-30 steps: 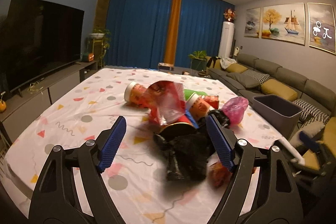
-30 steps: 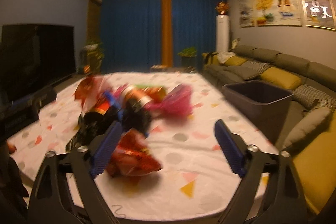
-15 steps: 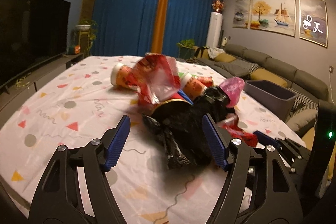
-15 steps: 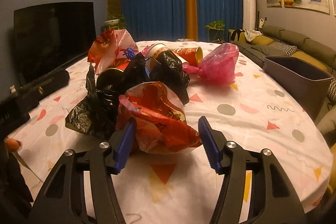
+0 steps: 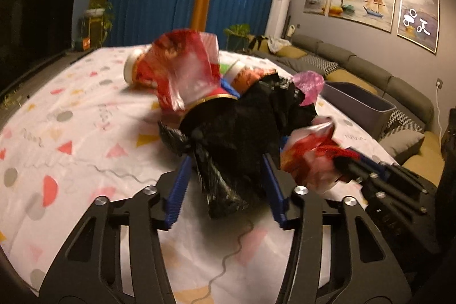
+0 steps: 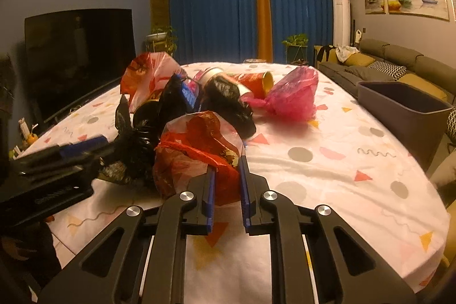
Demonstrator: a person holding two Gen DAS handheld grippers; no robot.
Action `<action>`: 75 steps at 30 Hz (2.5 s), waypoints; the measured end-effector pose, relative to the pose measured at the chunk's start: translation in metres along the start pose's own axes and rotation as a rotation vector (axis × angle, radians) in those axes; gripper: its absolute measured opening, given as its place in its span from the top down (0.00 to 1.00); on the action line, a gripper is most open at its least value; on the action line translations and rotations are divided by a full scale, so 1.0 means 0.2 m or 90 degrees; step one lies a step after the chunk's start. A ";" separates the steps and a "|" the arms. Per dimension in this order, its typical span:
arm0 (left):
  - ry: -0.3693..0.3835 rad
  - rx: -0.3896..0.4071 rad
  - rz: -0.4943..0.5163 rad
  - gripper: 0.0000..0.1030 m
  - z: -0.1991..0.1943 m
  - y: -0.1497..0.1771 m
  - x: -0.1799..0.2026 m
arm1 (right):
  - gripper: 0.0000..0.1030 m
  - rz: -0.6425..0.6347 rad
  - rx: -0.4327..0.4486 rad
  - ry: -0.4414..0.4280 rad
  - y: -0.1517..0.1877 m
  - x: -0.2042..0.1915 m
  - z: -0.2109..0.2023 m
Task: Collect trash
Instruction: 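Grasp the black plastic bag with the left tool while the right tool grasps the red snack bag, then carry both bags to the grey bin and release them inside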
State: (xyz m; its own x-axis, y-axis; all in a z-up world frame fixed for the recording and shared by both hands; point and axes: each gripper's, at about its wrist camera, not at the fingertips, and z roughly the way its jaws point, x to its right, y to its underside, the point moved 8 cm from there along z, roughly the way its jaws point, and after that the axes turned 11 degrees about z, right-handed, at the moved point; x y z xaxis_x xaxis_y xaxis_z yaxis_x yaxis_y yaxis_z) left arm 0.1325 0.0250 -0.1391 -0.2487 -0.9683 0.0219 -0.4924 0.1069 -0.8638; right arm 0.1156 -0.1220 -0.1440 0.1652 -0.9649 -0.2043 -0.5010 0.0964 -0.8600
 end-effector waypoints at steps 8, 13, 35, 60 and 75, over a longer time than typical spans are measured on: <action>0.032 -0.040 -0.017 0.98 0.08 0.06 -0.01 | 0.84 0.003 0.024 0.012 -0.03 0.05 -0.09; 0.034 0.006 -0.006 1.00 -0.03 0.00 0.01 | 0.84 0.006 0.037 0.019 -0.05 0.08 -0.14; 0.063 0.149 0.033 1.00 -0.39 -0.36 0.14 | 0.84 0.031 0.097 0.052 -0.16 0.18 -0.32; 0.235 0.179 0.143 1.00 0.09 -0.93 1.10 | 0.84 0.110 0.204 0.240 -0.58 0.91 -0.40; 0.297 0.151 0.152 1.00 0.61 -1.13 1.57 | 0.84 0.153 0.240 0.350 -0.85 1.51 -0.27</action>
State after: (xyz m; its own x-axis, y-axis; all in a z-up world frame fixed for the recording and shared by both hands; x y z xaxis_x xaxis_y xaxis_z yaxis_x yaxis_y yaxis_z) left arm 0.2678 -0.3307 0.0007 -0.6977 -0.7163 -0.0141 -0.1905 0.2044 -0.9602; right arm 0.2052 -0.4423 -0.0338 -0.4160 -0.8801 -0.2287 -0.1255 0.3047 -0.9441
